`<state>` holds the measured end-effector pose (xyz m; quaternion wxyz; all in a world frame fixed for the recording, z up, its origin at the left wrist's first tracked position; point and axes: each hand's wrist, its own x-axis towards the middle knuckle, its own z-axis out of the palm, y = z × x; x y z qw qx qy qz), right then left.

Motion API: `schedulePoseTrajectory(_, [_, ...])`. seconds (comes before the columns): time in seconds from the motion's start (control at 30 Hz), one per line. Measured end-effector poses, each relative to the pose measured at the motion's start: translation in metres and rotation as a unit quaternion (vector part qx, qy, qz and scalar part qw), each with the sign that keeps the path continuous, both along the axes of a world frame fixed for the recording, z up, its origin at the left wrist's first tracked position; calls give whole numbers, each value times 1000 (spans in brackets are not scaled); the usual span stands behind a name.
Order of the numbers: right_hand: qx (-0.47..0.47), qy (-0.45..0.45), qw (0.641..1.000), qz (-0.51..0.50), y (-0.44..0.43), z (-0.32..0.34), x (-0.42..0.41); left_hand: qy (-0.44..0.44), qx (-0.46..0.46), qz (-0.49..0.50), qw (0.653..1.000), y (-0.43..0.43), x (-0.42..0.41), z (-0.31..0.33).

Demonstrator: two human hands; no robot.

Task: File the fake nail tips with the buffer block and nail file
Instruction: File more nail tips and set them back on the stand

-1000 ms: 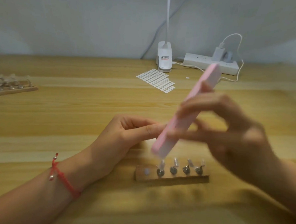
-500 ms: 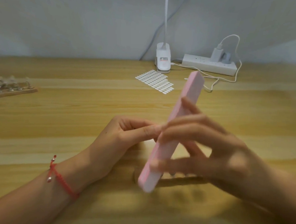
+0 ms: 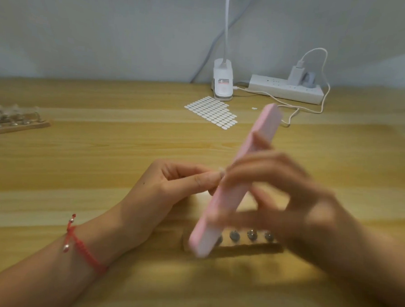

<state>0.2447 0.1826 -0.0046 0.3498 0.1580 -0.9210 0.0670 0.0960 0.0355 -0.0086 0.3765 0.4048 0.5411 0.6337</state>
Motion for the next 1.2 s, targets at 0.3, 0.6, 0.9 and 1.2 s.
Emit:
schedulePoseTrajectory(0.3, [-35, -1, 999, 5, -2, -1, 2, 11, 1, -3, 1000, 0, 0, -1])
schedulePoseTrajectory(0.6, [-26, -19, 999, 27, -8, -4, 3, 4, 17, -28, 999, -1, 1, 0])
schedulePoseTrajectory(0.9, [-36, -17, 998, 38, -9, -3, 3, 23, 8, -26, 999, 0, 1, -1])
schedulePoseTrajectory(1.2, [-25, -34, 998, 50, -13, -2, 3, 16, 6, -16, 1000, 2, 3, -1])
